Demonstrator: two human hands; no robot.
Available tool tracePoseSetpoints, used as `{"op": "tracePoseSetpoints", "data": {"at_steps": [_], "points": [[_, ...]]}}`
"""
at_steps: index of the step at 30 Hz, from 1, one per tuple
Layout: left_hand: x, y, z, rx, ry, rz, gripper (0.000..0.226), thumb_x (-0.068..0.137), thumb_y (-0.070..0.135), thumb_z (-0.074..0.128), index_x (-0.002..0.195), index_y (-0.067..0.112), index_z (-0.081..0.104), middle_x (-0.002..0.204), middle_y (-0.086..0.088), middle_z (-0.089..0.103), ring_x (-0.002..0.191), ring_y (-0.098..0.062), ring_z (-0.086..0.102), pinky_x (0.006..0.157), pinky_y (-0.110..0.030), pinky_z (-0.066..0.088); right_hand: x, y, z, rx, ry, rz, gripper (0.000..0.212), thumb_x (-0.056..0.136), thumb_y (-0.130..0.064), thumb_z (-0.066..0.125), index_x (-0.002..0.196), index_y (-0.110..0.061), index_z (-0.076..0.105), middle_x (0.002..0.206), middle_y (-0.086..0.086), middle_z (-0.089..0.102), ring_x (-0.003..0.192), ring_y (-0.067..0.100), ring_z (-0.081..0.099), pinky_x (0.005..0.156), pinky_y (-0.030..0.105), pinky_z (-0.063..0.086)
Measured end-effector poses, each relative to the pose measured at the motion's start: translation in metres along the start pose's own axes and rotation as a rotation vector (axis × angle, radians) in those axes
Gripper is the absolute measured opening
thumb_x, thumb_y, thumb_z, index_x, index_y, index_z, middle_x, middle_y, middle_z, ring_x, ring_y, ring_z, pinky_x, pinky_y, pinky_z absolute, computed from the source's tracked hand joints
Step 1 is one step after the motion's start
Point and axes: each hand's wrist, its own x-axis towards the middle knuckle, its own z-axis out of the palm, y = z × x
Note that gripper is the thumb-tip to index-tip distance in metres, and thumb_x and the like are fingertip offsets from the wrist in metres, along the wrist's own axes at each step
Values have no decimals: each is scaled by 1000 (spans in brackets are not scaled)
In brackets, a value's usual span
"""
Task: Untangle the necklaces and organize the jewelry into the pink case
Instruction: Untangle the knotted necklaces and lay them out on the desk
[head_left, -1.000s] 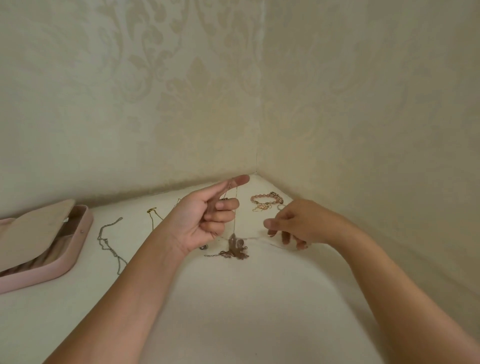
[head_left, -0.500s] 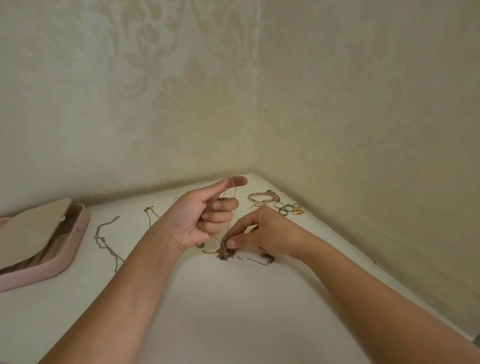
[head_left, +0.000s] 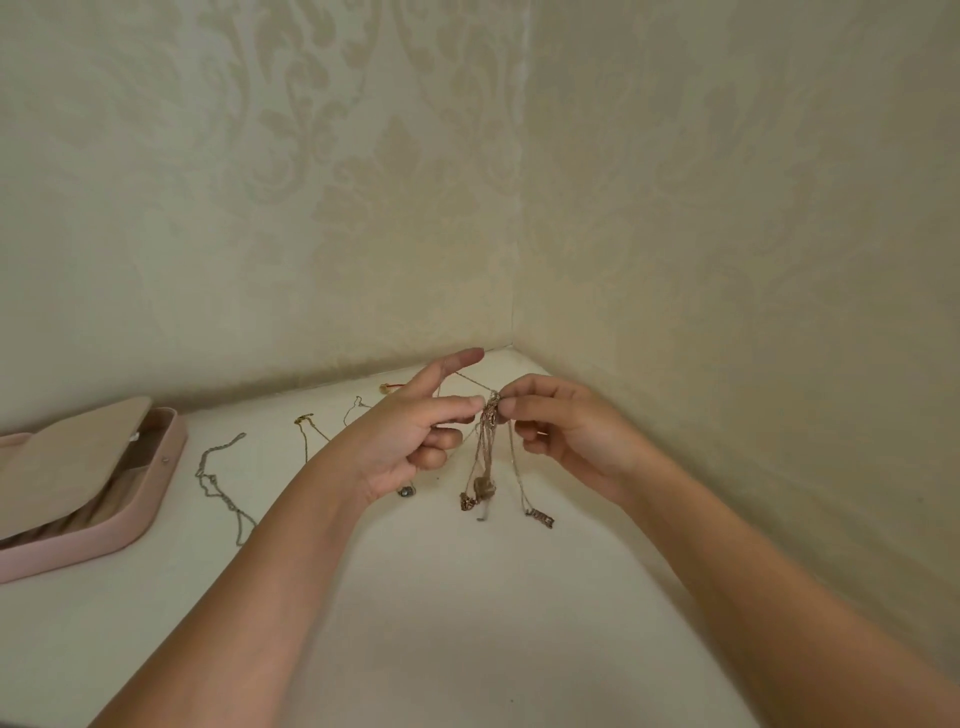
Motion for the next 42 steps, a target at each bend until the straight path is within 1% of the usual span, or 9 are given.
{"op": "tracePoseSetpoints", "data": {"at_steps": [7,12,16,19,24,29,34,38,42], "points": [[0,-1,1,79,-1,93,60,88,5,62,133,40,44,49,14,45,43,-3,25,38,-13,21,2,1,-1,8,-1,-40,12,88,-7,60,81,-14,66,71,-4,63,65,8,53,66,20,41],[2,-6,3,211,87,173,69,80,2,73,132,41,47,81,1,67,49,-6,37,41,-18,22,0,1,-3,-92,13,-34,3,85,-11,68,83,-12,69,70,-2,64,63,7,54,64,17,45],[5,-10,7,263,90,181,67,78,4,75,127,42,51,72,10,66,65,-13,45,42,-17,26,-1,-1,-1,-202,71,-47,7,77,-8,76,78,-11,69,60,-6,62,54,3,52,54,12,40],[6,-10,7,235,62,171,64,77,12,77,127,42,51,71,11,63,75,-24,36,43,-18,24,0,-3,-5,-221,120,-40,6,80,-13,74,79,-11,69,59,-7,60,53,3,48,54,12,38],[1,-3,5,73,-28,195,64,71,20,71,128,40,52,73,8,57,51,-4,33,44,-16,24,2,-1,-8,29,25,9,14,83,-23,65,81,-9,67,70,-2,62,67,7,55,67,17,48],[0,-3,4,75,-94,203,61,75,13,69,128,39,54,90,-3,63,55,-7,28,43,-15,25,3,-3,-3,345,-10,32,14,76,-20,62,77,-7,59,68,3,62,66,11,59,66,20,53],[0,-4,6,179,-43,202,56,87,-2,61,129,34,53,72,9,59,50,-7,28,43,-16,24,3,1,1,304,61,41,13,77,-19,63,76,-7,58,64,0,62,60,8,60,57,17,50],[3,-6,10,204,51,225,57,86,-8,49,126,31,55,55,15,46,47,-8,27,43,-19,23,4,1,3,243,56,38,15,90,-18,57,80,-8,59,66,-1,65,60,7,61,56,16,48],[2,-7,11,286,122,252,58,85,-2,52,126,39,54,58,15,47,48,-10,31,47,-19,28,2,2,6,233,53,32,17,96,-18,52,83,-8,58,67,-4,64,59,4,55,53,15,44]]}}
